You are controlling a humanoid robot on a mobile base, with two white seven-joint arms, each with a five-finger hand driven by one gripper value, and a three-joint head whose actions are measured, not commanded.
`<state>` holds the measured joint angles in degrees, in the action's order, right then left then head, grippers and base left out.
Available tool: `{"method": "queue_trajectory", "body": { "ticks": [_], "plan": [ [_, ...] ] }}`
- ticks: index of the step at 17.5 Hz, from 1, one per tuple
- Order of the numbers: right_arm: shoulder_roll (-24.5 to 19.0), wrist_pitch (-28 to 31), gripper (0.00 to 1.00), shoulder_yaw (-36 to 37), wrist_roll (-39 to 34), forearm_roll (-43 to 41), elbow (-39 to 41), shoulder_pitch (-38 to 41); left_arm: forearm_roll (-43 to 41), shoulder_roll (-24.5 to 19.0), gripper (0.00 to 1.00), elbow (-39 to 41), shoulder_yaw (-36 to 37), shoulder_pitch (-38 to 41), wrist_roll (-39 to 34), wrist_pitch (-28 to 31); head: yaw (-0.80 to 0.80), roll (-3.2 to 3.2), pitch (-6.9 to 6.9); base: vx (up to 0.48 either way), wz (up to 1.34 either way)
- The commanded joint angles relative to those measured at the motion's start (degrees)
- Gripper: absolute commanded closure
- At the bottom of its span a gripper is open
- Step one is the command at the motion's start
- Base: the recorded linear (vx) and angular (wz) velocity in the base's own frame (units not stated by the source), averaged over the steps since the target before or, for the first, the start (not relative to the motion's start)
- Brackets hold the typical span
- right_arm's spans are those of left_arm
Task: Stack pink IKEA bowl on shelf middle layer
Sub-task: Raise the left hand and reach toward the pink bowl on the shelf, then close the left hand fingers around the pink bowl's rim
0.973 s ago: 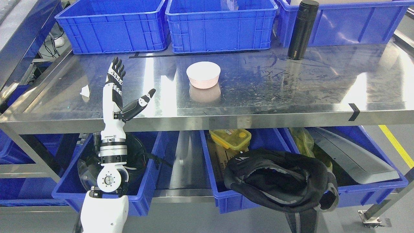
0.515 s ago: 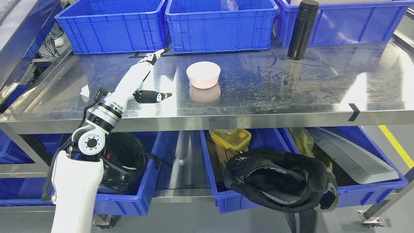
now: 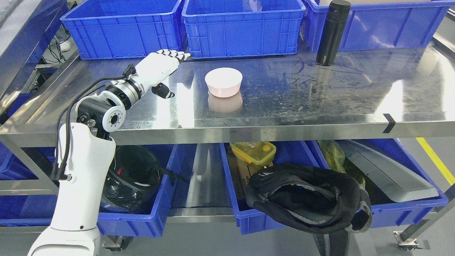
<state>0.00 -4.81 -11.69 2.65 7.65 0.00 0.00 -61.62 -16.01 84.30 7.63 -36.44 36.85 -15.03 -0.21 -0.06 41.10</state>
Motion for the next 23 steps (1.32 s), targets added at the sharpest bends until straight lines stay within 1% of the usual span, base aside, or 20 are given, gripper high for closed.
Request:
{"method": "queue_trajectory", "body": {
  "ticks": [1,2,3,5,7,9,12,14,17,19,23],
  "plan": [
    [1.00,-0.03,0.00,0.00,-0.02,-0.01,1.00,0.88,-7.20,5.18,0.03,-6.32,12.50,-5.13,1.47,0.26,0.00,0.00,0.00,0.000,0.00],
    [1.00,-0.03,0.00,0.00,-0.02,-0.01,1.00,0.88,-7.03,7.55,0.03,-7.73,12.06,-5.13,1.12,0.00,0.00,0.00,0.00,0.000,0.00],
    [1.00,-0.03,0.00,0.00,-0.02,-0.01,1.00,0.88,-7.02,8.97,0.03,-8.62,12.15,-5.13,1.03,0.00,0.00,0.00,0.00,0.000,0.00],
    [1.00,-0.03,0.00,0.00,-0.02,-0.01,1.00,0.88,-7.02,11.17,0.03,-11.77,12.06,-5.13,-0.01,-0.09,0.00,0.00,0.00,0.000,0.00],
    [1.00,-0.03,0.00,-0.08,-0.02,-0.01,1.00,0.88,-7.11,12.67,0.03,-15.02,11.97,-5.65,-3.00,-0.09,0.00,0.00,0.00,0.000,0.00],
    [1.00,-0.03,0.00,0.00,-0.02,0.08,1.00,0.88,-7.29,13.28,0.06,-17.40,11.97,-6.79,-3.54,0.08,0.00,0.00,0.00,0.000,0.00],
    [1.00,-0.03,0.00,0.00,-0.02,0.08,1.00,0.88,-7.55,13.64,0.08,-20.22,11.88,-9.16,-3.54,1.05,0.00,0.00,0.00,0.000,0.00],
    [1.00,-0.03,0.00,-0.08,-0.02,-0.01,1.00,0.88,-7.46,13.64,0.08,-22.32,11.97,-10.05,-3.37,3.50,0.00,0.00,0.00,0.000,0.00],
    [1.00,-0.03,0.00,0.00,-0.02,-0.01,1.00,0.88,-7.55,14.61,0.08,-24.01,11.88,-10.40,-3.37,4.91,0.00,0.00,0.00,0.000,0.00],
    [1.00,-0.03,0.00,0.00,-0.02,-0.01,1.00,0.88,-7.46,15.01,0.08,-25.41,12.06,-10.40,-3.28,7.37,0.00,0.00,0.00,0.000,0.00],
    [1.00,-0.03,0.00,0.00,-0.02,-0.01,1.00,0.88,-7.46,15.01,0.08,-29.10,12.50,-11.54,-3.54,7.20,0.00,0.00,0.00,0.000,0.00]
  ]
}}
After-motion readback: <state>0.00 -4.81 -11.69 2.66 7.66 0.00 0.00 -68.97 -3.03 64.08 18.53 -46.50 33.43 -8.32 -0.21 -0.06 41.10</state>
